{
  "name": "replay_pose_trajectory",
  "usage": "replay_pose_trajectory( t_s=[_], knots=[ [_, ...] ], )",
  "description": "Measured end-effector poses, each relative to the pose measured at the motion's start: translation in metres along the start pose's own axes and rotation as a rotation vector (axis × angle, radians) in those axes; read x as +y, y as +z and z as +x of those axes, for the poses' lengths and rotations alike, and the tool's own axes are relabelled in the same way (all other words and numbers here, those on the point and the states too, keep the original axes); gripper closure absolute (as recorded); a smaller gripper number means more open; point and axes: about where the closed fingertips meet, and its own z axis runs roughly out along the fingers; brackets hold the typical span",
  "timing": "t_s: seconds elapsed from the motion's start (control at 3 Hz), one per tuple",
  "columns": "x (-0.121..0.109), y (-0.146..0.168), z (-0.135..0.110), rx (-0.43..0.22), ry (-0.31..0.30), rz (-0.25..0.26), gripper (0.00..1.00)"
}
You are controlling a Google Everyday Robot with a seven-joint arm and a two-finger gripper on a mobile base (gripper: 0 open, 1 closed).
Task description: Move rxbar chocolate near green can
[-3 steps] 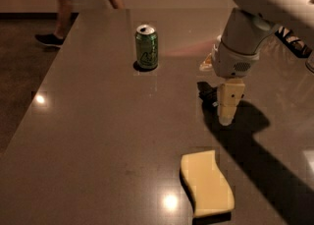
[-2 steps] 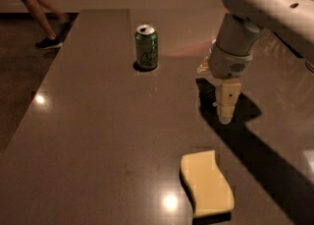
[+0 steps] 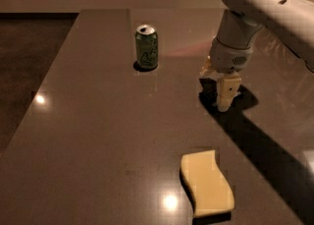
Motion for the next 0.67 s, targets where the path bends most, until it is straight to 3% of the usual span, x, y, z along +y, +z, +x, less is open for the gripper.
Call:
replay_pose_trajectory(
  t_s=[0.67],
  knots=[
    [-0.0004, -0.0126, -0.0011, 0.000, -0.001, 0.000, 0.85]
  ],
)
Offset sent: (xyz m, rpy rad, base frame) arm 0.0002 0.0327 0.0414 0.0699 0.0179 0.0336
